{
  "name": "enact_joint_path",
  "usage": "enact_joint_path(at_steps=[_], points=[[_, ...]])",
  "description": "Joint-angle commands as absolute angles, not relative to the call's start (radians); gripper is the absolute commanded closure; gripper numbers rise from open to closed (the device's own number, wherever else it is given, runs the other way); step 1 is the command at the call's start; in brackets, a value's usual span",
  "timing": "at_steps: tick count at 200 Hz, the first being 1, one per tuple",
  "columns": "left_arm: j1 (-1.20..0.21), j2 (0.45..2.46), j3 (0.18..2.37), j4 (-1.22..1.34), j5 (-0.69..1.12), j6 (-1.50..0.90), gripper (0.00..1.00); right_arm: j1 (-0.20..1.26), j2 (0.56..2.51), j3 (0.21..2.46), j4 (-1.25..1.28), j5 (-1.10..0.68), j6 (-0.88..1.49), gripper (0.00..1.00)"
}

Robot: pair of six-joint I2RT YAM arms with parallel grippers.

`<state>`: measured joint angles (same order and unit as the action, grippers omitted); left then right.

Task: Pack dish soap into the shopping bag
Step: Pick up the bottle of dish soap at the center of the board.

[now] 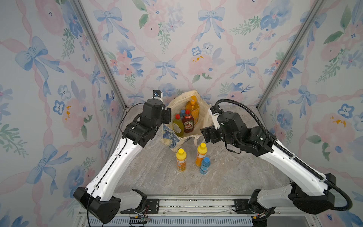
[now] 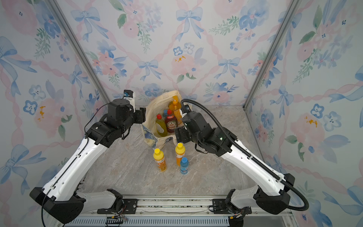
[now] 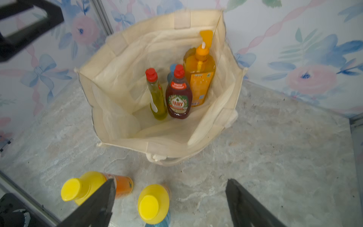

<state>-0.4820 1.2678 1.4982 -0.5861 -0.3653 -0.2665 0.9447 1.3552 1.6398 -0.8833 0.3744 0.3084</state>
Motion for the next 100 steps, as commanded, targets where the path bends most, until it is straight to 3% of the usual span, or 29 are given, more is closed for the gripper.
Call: enact_joint_path(at_steps=[1, 26, 100], points=[[-0.465, 1.258, 1.445, -0.576, -0.447, -0.378, 0.26, 0.981, 1.362, 1.555, -0.959, 0.342, 0.447, 0.10], [-0.448, 1.218, 1.388, -0.553, -0.477, -0.426, 0.02, 0.986, 1.377, 1.481, -0.938, 0.275, 0.495, 0.09], [-0.413, 1.169, 1.301, -0.494, -0.431, -0.492, 0.02, 0.971, 1.494, 1.423, -0.912, 0.219, 0.505, 0.16]])
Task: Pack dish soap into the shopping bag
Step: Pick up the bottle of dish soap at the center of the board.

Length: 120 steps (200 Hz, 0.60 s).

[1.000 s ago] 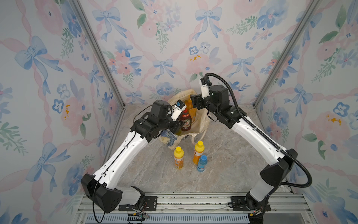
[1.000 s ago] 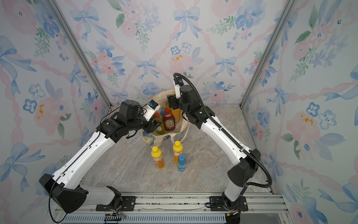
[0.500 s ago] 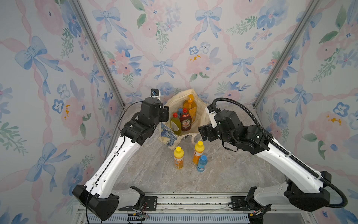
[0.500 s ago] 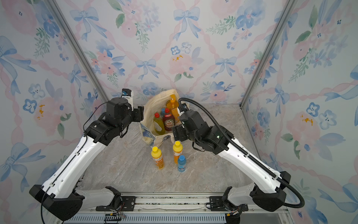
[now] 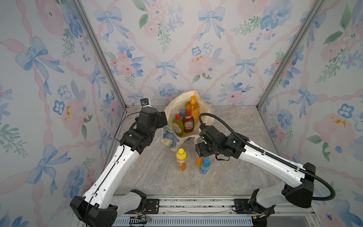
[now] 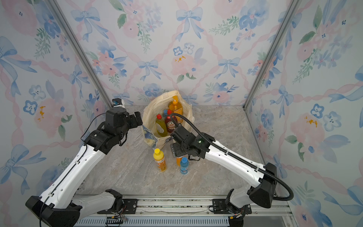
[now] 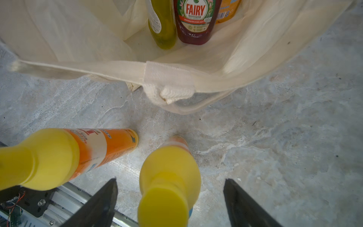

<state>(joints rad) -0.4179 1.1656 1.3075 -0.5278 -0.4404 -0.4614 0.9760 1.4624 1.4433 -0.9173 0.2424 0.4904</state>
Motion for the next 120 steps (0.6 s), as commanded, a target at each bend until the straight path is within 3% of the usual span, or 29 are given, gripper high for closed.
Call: enact_joint_path(at_steps=[1, 35, 120], points=[[-0.413, 1.171, 1.301, -0.494, -0.431, -0.492, 0.02, 0.970, 1.495, 1.422, -0.911, 0.218, 0.506, 0.16], [-0.412, 1.187, 1.304, -0.489, -0.436, -0.493, 0.02, 0.948, 1.513, 1.376, -0.868, 0.195, 0.519, 0.23], [-0.397, 1.235, 1.331, -0.485, -0.412, -0.479, 0.02, 0.947, 1.531, 1.301, -0.764, 0.238, 0.500, 0.26]])
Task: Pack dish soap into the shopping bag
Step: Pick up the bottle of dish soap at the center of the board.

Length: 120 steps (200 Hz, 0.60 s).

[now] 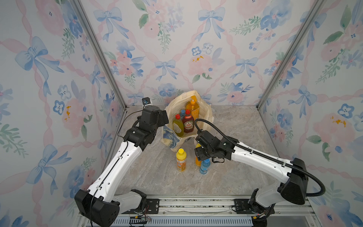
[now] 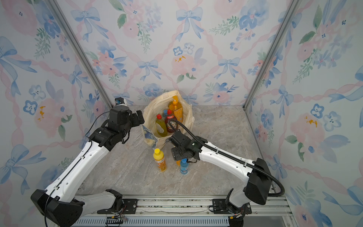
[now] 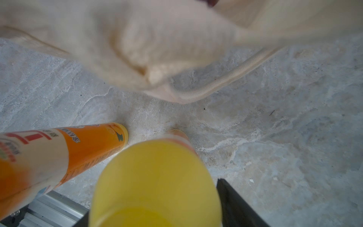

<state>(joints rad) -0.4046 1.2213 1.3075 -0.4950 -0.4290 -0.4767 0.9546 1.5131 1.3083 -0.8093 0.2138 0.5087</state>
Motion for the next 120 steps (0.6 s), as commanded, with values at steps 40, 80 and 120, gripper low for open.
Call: enact_joint_path(at_steps=[40, 80, 120], points=[[-0.389, 1.239, 1.336, -0.485, -0.406, -0.476, 0.02, 0.950, 1.508, 1.294, -0.734, 0.264, 0.478, 0.24], [-0.382, 1.255, 1.344, -0.486, -0.388, -0.472, 0.02, 0.962, 1.443, 1.250, -0.663, 0.274, 0.451, 0.18], [-0.378, 1.264, 1.345, -0.486, -0.383, -0.473, 0.02, 0.983, 1.420, 1.221, -0.610, 0.314, 0.433, 0.20]])
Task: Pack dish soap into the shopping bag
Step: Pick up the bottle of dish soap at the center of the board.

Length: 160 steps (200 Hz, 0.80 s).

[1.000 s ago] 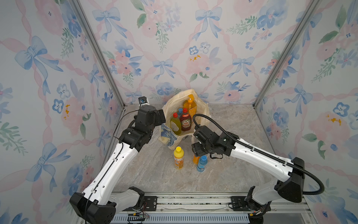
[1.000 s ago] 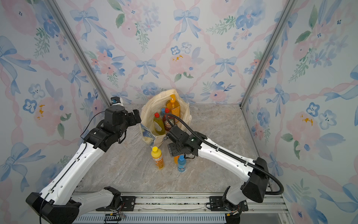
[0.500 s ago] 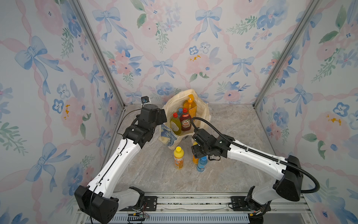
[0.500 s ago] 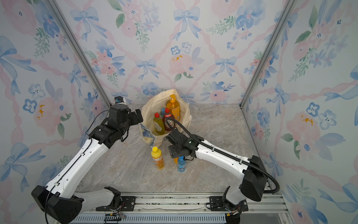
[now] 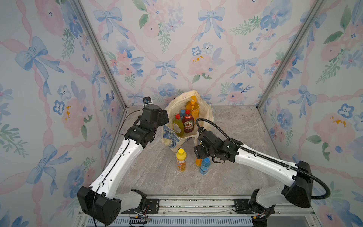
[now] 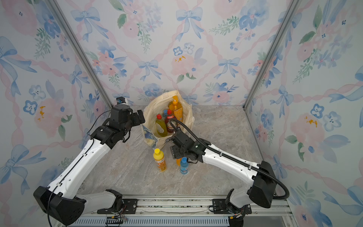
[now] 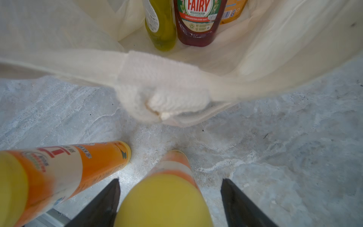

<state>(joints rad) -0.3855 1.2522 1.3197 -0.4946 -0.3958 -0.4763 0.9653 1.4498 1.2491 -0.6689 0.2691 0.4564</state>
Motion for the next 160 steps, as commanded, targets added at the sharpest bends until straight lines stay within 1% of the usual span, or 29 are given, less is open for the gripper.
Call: enact_joint_path(at_steps=[1, 58, 78, 95, 118, 135, 160], points=[[-0.378, 1.265, 1.345, -0.485, -0.382, -0.474, 0.02, 0.984, 1.420, 1.220, -0.608, 0.314, 0.432, 0.20], [-0.373, 1.257, 1.344, -0.485, -0.384, -0.470, 0.02, 0.985, 1.429, 1.180, -0.615, 0.306, 0.457, 0.21], [-0.372, 1.256, 1.342, -0.485, -0.382, -0.472, 0.02, 0.987, 1.422, 1.165, -0.619, 0.310, 0.466, 0.23], [-0.370, 1.255, 1.341, -0.485, -0.381, -0.473, 0.02, 0.987, 1.424, 1.158, -0.631, 0.305, 0.471, 0.24], [-0.370, 1.256, 1.344, -0.485, -0.376, -0.475, 0.02, 0.996, 1.422, 1.152, -0.646, 0.302, 0.477, 0.21], [-0.369, 1.257, 1.343, -0.485, -0.374, -0.476, 0.02, 1.003, 1.410, 1.141, -0.650, 0.307, 0.477, 0.16], [-0.369, 1.254, 1.338, -0.484, -0.373, -0.476, 0.02, 1.017, 1.372, 1.113, -0.615, 0.324, 0.458, 0.14]])
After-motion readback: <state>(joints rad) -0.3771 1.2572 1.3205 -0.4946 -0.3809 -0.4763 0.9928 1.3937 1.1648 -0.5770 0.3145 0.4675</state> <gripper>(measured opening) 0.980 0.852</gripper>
